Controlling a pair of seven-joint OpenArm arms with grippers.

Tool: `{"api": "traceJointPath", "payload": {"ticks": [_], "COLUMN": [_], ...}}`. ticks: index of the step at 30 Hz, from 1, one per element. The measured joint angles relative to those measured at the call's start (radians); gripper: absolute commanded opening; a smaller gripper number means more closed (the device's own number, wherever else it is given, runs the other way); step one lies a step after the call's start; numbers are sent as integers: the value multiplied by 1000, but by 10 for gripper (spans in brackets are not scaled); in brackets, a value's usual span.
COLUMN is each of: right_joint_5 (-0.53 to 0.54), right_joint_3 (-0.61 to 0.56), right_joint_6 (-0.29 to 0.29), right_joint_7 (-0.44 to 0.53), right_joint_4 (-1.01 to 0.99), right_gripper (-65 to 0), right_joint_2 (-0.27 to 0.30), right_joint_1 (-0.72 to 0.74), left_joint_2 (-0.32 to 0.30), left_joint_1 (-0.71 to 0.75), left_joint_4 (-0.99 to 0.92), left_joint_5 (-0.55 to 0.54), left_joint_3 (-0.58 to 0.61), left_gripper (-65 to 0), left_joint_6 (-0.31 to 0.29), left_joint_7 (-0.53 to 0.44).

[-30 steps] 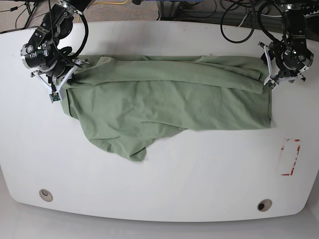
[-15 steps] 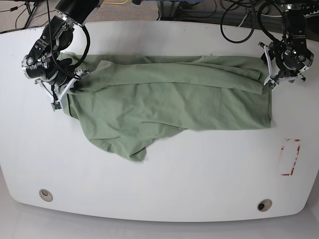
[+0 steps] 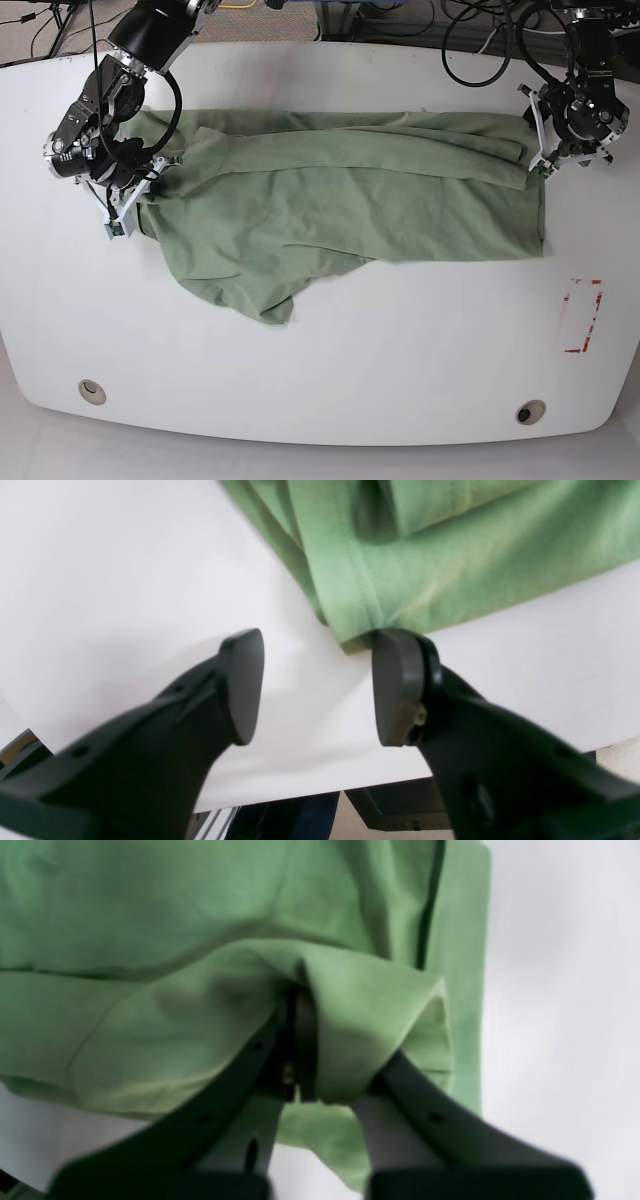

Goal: Layout the t-shirt on the table in an organized manner, then fold the t-shirt properly

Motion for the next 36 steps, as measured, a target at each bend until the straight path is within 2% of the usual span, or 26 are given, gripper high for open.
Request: {"api": "traceJointPath", "payload": {"ticks": [4,7,13,14,15,18,21,25,28,32,36], "right_joint_5": [-4,-4,-4,0,5,-8,-12,3,5,-5,-3], "right_joint_3": [0,1,9,8,9,11,11,9,9,18,79], "right_joint_6": [-1,-1,-1,0,-1,-2,-1,0,0,0,0], "right_joint_7": [1,-2,4,11,11,0,-6,2,13,2,-1], "right_joint_4": [-43,-60,-57,-54,-45,4,77,164,193,191,182], "right_gripper": [-580,-480,-182,-159,-106,-46,-51,-79,-97,-108,-103], "right_joint_2": [32,56,98,105,109,111,108,106,106,88,54], "right_joint_1": [0,-5,-16,-24,-32,-68,-105,-133,-154,-177,-183], "left_joint_2": [-15,-28,-32,-30,-30,-29,-30,-29,-29,-27,-13], "left_joint_1": [0,-2,-2,-2,-2,-3,-5,-14,-29,-45,-52], "left_joint_4": [0,-5,-29,-29,-26,-12,4,41,70,87,87], "left_joint_5": [-3,-3,0,-2,-2,-4,-4,-3,-6,-16,-5], "left_joint_3": [2,2,2,2,2,2,1,-2,-21,-90,-164], "left_gripper": [-325,-325,-325,-325,-325,-325,-325,-325,-325,-325,-325], "left_joint_6": [0,0,0,0,0,0,0,0,0,0,0], "left_joint_7": [0,0,4,4,4,3,18,86,90,87,113]}}
